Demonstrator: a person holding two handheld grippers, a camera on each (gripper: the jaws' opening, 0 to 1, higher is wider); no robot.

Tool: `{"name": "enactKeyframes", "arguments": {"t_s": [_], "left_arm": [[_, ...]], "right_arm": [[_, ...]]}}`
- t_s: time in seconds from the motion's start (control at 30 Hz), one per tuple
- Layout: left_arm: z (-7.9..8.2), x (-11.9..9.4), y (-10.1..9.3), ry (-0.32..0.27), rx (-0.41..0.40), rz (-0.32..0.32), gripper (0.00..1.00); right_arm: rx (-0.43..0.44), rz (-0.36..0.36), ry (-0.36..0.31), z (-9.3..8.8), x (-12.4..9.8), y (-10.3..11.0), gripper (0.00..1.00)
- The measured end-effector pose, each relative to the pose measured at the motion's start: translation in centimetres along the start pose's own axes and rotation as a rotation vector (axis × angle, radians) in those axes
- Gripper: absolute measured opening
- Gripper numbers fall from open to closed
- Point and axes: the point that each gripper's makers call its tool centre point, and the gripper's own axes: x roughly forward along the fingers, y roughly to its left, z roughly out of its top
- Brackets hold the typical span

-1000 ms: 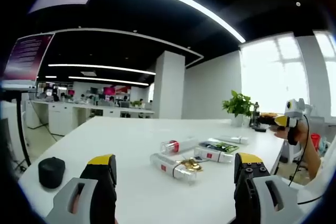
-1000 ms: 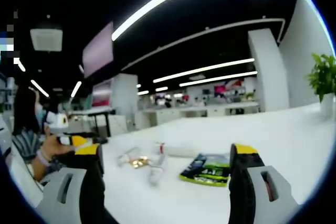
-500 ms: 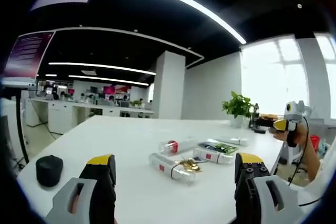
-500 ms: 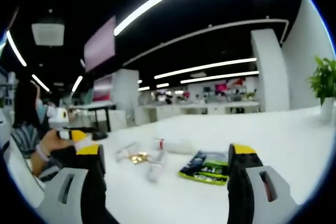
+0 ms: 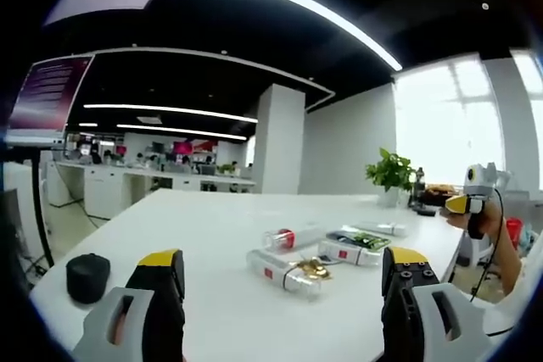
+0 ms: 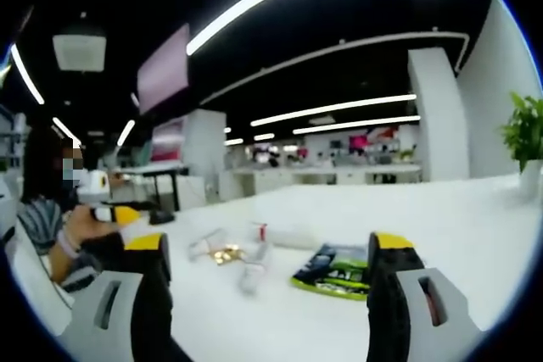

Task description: Arrange the skincare products in the storage area until every visible bottle or jar stands upright without overlapping.

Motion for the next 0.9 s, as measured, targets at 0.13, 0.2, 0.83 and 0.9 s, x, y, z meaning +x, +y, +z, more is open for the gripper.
{"name": "enactKeyframes", "arguments": {"t_s": [0.13, 0.2, 0.83, 0.9], "left_arm": [[0.1, 0.0, 0.1, 0.000, -0.008, 0.018, 1.00], [0.1, 0.0, 0.0, -0.001, -0.005, 0.017, 1.00], [-0.7, 0.6, -0.8, 0.031, 0.005, -0.015, 1.00], [-0.7, 0.5, -0.8, 0.028, 0.007, -0.014, 1.00]], "right_arm": [[0.002, 0.010, -0.009, 0.1, 0.0, 0.2, 0.95], [0.008, 0.016, -0.011, 0.1, 0.1, 0.3, 0.97], [0.010, 0.095, -0.172, 5.2, 3.2, 0.8, 0.99], [-0.003, 0.104, -0.168, 5.3, 4.0, 0.9, 0.96]]}}
